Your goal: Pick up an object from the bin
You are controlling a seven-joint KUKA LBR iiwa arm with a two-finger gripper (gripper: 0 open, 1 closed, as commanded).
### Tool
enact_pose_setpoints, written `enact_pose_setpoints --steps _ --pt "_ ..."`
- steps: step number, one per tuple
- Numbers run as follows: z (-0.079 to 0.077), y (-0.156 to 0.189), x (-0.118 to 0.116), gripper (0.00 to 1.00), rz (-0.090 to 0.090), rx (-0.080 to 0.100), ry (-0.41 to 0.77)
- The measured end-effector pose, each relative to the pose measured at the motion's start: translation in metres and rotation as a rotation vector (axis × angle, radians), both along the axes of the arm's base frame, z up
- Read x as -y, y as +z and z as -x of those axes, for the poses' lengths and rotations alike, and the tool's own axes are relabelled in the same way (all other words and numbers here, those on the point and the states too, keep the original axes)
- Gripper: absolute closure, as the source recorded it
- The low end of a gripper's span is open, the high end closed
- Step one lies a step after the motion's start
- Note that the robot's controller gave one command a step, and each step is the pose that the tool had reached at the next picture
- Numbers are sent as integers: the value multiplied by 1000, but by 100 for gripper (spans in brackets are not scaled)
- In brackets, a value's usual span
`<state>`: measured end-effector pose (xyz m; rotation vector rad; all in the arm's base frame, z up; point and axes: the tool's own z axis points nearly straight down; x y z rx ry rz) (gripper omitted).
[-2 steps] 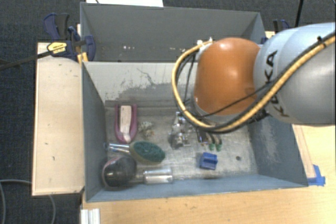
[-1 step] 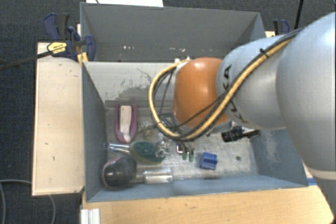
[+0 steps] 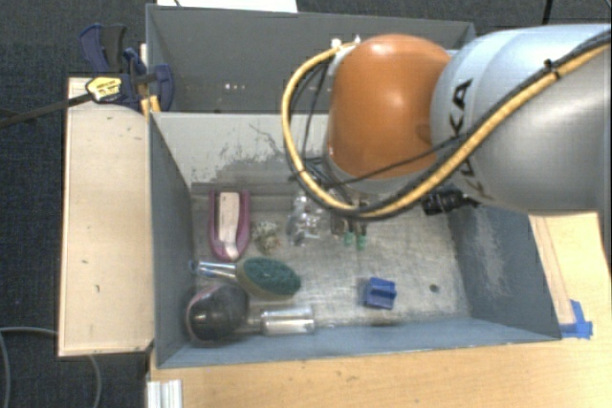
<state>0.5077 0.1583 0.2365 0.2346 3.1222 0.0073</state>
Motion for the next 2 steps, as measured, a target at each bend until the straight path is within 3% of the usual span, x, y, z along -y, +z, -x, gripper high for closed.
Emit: enact_pose_setpoints --steps 1,2 --pt "10 -92 17 100 4 -16 -176" --pt "8 -62 13 100 1 -8 -162"
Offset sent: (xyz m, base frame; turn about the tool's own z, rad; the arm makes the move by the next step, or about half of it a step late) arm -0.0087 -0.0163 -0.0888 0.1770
